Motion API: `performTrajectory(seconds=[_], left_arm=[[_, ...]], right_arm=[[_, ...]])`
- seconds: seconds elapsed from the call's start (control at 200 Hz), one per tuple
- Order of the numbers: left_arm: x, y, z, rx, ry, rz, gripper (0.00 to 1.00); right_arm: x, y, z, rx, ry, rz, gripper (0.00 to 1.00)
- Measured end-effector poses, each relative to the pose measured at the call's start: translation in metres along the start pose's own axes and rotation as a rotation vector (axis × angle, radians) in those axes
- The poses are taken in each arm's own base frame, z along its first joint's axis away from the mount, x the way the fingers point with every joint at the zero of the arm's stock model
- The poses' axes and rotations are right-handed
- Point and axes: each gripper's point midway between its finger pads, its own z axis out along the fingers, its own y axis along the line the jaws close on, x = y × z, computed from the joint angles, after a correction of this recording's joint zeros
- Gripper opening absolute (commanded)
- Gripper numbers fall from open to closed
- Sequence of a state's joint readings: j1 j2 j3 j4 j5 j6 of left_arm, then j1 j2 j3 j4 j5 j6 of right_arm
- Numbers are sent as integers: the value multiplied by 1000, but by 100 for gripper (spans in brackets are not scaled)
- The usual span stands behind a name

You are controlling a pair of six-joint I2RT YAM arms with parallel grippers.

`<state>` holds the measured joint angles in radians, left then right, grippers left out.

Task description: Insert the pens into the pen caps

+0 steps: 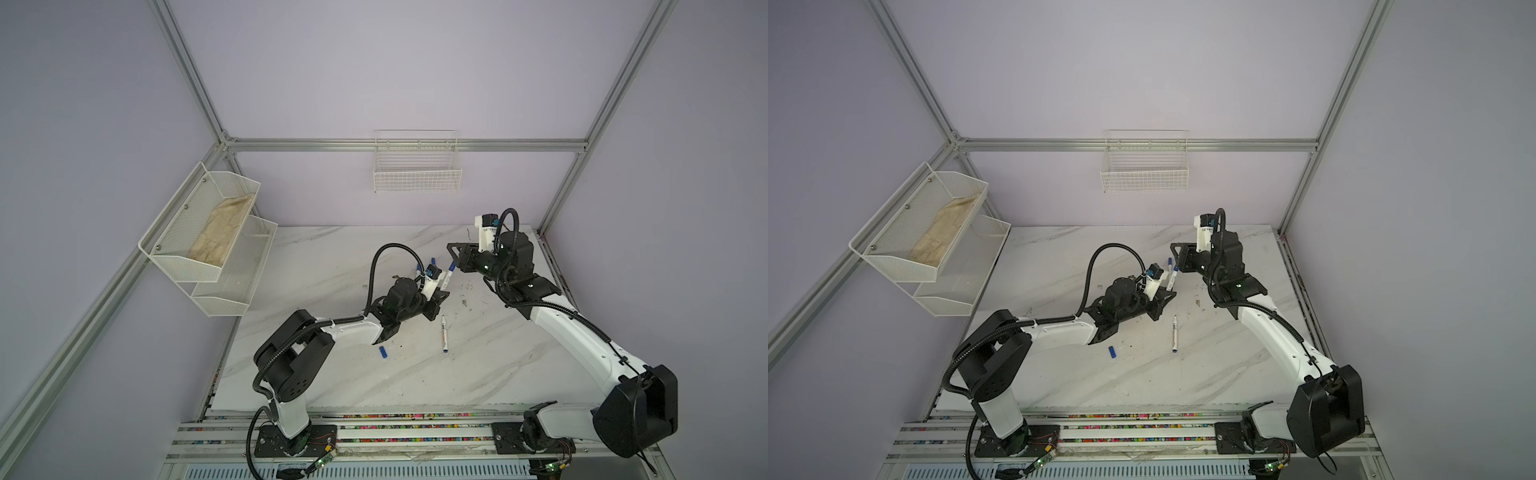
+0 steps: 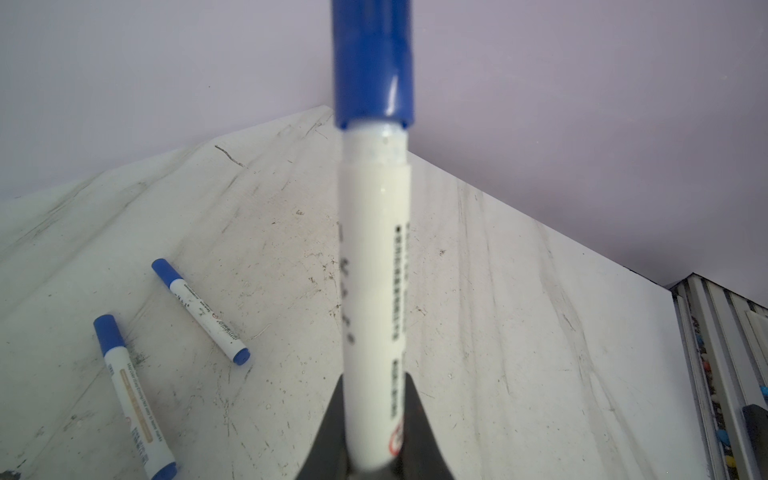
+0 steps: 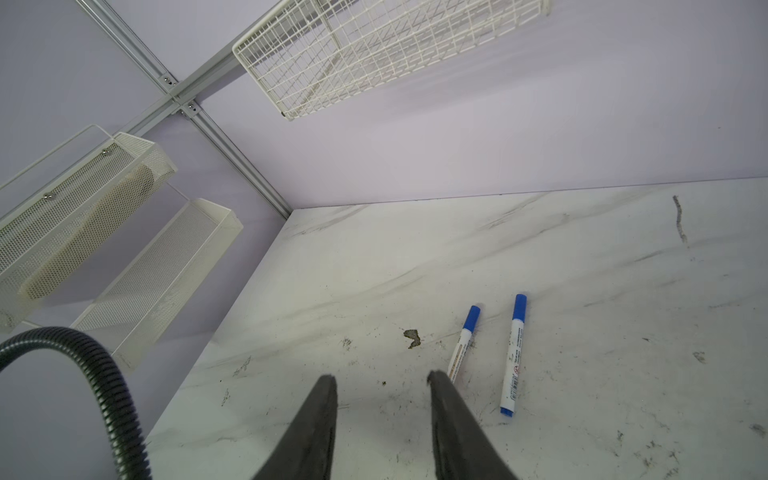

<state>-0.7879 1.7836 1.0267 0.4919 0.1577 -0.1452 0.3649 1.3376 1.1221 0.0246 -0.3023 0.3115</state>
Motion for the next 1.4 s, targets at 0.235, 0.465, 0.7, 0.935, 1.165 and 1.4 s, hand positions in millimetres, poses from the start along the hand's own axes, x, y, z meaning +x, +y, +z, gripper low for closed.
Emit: performTrajectory(seconds=[0.235, 0.465, 0.7, 0.935, 1.165, 1.4], left_arm=[[-5, 1, -4, -14, -11, 30, 0], [-2, 3, -5, -24, -2, 43, 0], [0, 3, -5, -25, 5, 59, 0], [-2, 3, -5, -24, -2, 61, 0], [2, 3, -6, -24, -7, 62, 0], [6, 4, -7, -25, 2, 60, 0]], right_arm=[[15, -2, 6, -18, 73, 12, 17], [25, 4, 4, -74, 127, 16, 14], [27, 3, 5, -75, 135, 17, 15], [24, 4, 4, -72, 134, 7, 22], [28, 1, 3, -63, 152, 11, 25], [30, 7, 2, -97, 167, 12, 27]])
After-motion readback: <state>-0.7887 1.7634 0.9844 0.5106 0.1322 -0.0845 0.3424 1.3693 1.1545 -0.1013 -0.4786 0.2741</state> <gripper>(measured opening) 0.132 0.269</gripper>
